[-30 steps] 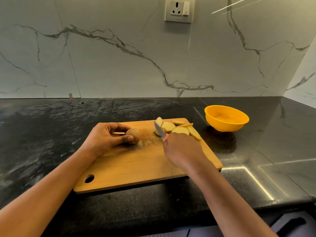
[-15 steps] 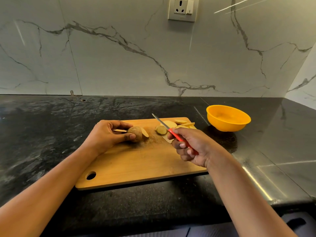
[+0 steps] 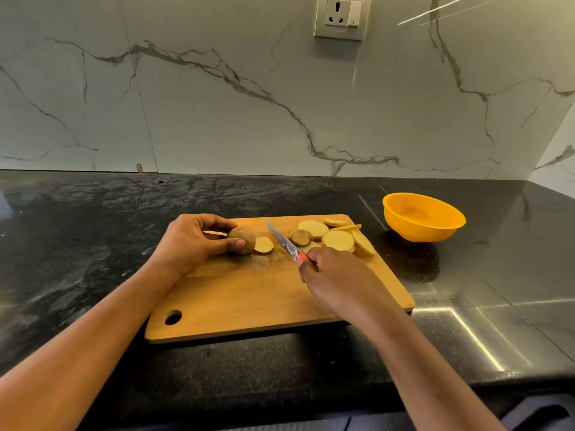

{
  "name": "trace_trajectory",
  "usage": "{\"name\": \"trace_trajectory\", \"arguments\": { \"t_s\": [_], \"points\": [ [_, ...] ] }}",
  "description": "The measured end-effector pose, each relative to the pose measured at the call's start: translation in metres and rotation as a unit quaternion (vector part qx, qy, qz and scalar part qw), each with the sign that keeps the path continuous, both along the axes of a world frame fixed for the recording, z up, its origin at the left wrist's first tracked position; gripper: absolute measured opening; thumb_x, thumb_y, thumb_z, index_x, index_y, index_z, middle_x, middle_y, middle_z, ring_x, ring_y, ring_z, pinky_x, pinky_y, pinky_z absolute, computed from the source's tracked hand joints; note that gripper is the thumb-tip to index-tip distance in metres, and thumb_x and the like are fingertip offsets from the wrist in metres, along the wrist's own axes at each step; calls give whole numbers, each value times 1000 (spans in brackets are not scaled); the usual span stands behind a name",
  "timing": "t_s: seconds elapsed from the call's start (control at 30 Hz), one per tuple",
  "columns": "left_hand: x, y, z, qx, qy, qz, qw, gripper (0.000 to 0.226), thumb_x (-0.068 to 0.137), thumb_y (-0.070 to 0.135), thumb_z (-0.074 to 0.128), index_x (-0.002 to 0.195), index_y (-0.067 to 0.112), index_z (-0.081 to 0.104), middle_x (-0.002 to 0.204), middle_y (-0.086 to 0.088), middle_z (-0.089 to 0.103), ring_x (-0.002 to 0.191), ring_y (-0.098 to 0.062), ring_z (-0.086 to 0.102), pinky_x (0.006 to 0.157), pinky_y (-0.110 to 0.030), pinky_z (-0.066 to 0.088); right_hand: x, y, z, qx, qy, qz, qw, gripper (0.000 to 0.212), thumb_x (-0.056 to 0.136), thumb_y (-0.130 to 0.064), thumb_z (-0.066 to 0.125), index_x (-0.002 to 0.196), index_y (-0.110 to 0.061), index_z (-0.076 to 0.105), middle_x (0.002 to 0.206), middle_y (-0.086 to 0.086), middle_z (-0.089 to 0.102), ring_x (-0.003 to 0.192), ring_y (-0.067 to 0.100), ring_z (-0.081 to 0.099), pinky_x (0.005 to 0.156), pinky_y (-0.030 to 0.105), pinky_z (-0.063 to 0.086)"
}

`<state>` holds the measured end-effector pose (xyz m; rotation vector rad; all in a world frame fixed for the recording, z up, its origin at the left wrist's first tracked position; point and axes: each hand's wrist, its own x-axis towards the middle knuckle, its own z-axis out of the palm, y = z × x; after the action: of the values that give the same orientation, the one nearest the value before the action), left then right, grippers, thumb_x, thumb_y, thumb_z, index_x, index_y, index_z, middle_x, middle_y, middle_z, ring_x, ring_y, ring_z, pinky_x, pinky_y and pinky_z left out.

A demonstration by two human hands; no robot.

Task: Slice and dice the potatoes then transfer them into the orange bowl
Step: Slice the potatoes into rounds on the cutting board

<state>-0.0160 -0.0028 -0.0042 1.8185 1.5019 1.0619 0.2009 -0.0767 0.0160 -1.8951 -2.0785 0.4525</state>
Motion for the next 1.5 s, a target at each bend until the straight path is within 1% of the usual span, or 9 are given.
{"name": "trace_trajectory", "arguments": {
  "t_s": [0.13,0.2,0.37,0.5,0.67,0.97,1.2,1.37,1.5],
  "points": [
    [-12,2,4,-10,9,8,1000,45,54,38,78,96,26,70,90,9,70,82,0,65,68,-11,44,-11,5,-1,15,-57,21,998,36,100,-41,35,111,-20,62,95,-1,64,85,15,58,68,31,48],
    [-21,4,5,-10,24,21,999,48,53,40,77,97,25,70,90,9,70,86,-4,65,72,-15,44,-19,3,-2,22,-87,45,995,33,100,-39,36,107,-19,61,87,-2,59,81,15,55,61,29,41],
    [-32,8,8,-32,39,35,998,50,54,43,76,101,25,69,96,7,69,96,-8,61,83,-25,43,-35,2,-4,41,-154,60,985,29,101,-33,36,101,-16,60,72,-3,44,76,17,48,63,30,36],
    [-27,6,9,-31,40,19,999,50,53,42,76,99,27,68,93,9,68,91,-3,60,76,-18,42,-27,5,-3,42,-169,11,985,27,101,-27,37,102,-14,62,79,0,50,78,18,51,65,31,42],
    [-23,3,10,-21,57,12,998,48,50,37,78,96,30,65,89,11,68,84,-1,63,86,-25,48,-9,6,-4,22,-152,-49,987,29,101,-32,36,102,-16,61,82,0,52,85,18,56,68,30,44],
    [21,-11,0,-14,7,-42,999,50,52,34,82,100,25,68,91,11,70,80,5,66,63,-3,46,0,4,0,63,-73,-57,994,34,101,-38,34,108,-18,60,87,-2,57,85,16,58,67,31,44],
    [19,-12,3,-30,-20,-51,998,47,54,32,79,100,24,69,91,10,70,79,8,65,62,0,43,-4,5,-5,72,-30,-24,997,34,101,-39,35,119,-19,56,93,-3,60,86,14,58,66,29,42],
    [15,-11,2,-49,-40,-44,997,45,54,32,80,97,22,72,84,5,74,81,-4,69,85,-21,50,-9,4,-2,80,-55,4,995,35,102,-39,34,110,-17,60,85,-2,59,80,16,57,55,28,36],
    [14,-10,0,-47,-51,-49,996,46,53,34,80,97,21,72,82,2,75,83,-9,71,89,-30,51,-16,3,1,86,-73,16,993,34,101,-38,35,109,-18,62,92,0,64,83,16,59,61,29,43]
  ]
}}
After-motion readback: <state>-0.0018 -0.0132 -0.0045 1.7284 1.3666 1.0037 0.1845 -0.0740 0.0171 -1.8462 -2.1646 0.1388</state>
